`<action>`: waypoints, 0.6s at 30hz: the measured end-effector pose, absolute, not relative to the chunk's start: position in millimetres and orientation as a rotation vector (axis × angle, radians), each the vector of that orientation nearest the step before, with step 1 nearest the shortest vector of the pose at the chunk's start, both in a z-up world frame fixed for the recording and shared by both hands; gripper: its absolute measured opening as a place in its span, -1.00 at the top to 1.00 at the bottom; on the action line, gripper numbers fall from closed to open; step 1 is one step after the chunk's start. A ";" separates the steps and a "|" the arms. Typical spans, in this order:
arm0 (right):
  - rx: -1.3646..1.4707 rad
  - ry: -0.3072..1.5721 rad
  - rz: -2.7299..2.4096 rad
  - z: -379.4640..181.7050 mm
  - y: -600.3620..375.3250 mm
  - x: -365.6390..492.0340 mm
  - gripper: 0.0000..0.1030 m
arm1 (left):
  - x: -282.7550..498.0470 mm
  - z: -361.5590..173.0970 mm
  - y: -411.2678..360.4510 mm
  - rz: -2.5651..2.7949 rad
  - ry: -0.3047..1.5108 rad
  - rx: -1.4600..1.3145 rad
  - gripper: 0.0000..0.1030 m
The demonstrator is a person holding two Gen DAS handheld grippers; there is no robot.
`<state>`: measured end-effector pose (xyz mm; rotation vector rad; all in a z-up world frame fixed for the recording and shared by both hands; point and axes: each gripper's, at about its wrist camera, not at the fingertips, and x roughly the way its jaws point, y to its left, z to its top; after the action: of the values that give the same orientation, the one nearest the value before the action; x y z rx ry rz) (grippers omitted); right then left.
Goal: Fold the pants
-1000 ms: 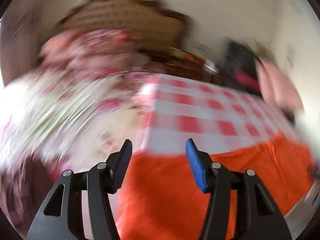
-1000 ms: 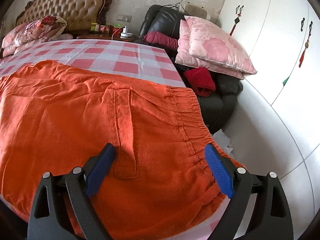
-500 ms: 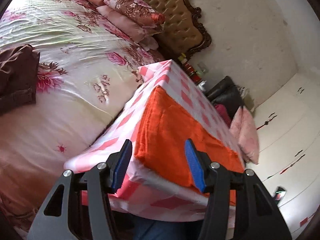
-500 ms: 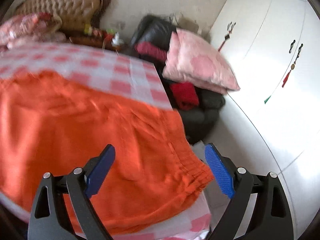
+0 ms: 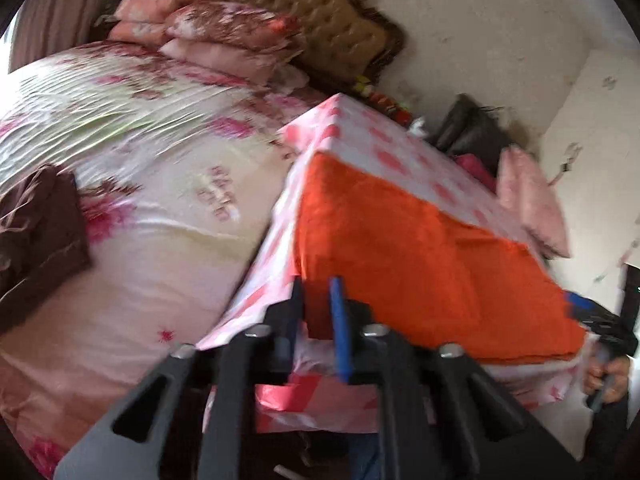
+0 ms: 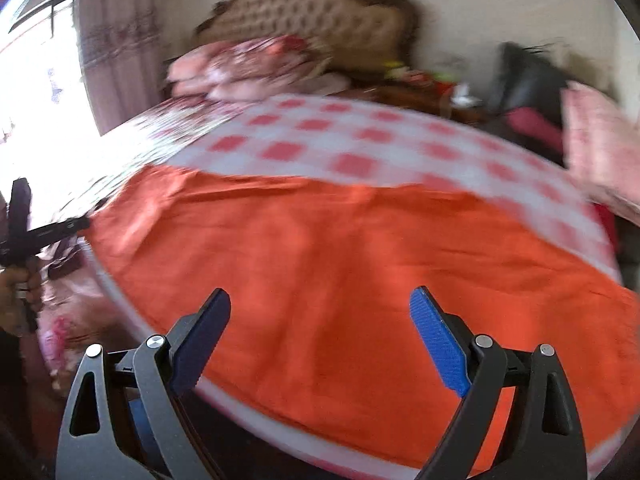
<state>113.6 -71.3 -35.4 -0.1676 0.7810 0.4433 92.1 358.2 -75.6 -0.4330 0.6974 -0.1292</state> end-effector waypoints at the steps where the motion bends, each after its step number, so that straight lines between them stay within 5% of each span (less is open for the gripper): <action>1: -0.190 0.794 0.465 -39.1 -49.7 120.5 -0.70 | 91.2 -72.1 357.1 -0.135 0.689 -0.415 0.83; 4: -0.198 0.835 0.528 -42.7 0.6 148.2 -0.66 | 93.8 -63.6 360.0 -0.158 0.678 -0.425 0.87; 15: -0.333 0.947 0.654 -60.6 154.7 216.0 0.25 | 100.1 -77.6 388.4 -0.251 0.653 -0.692 0.94; 16: -0.362 0.938 0.633 -64.6 162.3 216.9 0.25 | 98.9 -80.9 392.8 -0.246 0.649 -0.722 0.68; 17: -0.385 0.905 0.619 -65.2 168.1 215.6 0.24 | 96.0 -84.2 398.8 -0.216 0.640 -0.745 0.17; 18: -0.401 0.890 0.609 -65.2 171.4 215.1 0.24 | 93.3 -87.3 403.8 -0.203 0.630 -0.767 0.02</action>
<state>215.1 171.4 -65.2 -0.4007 0.8896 0.6091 93.3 403.8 -87.3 -0.7670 0.6295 -0.2027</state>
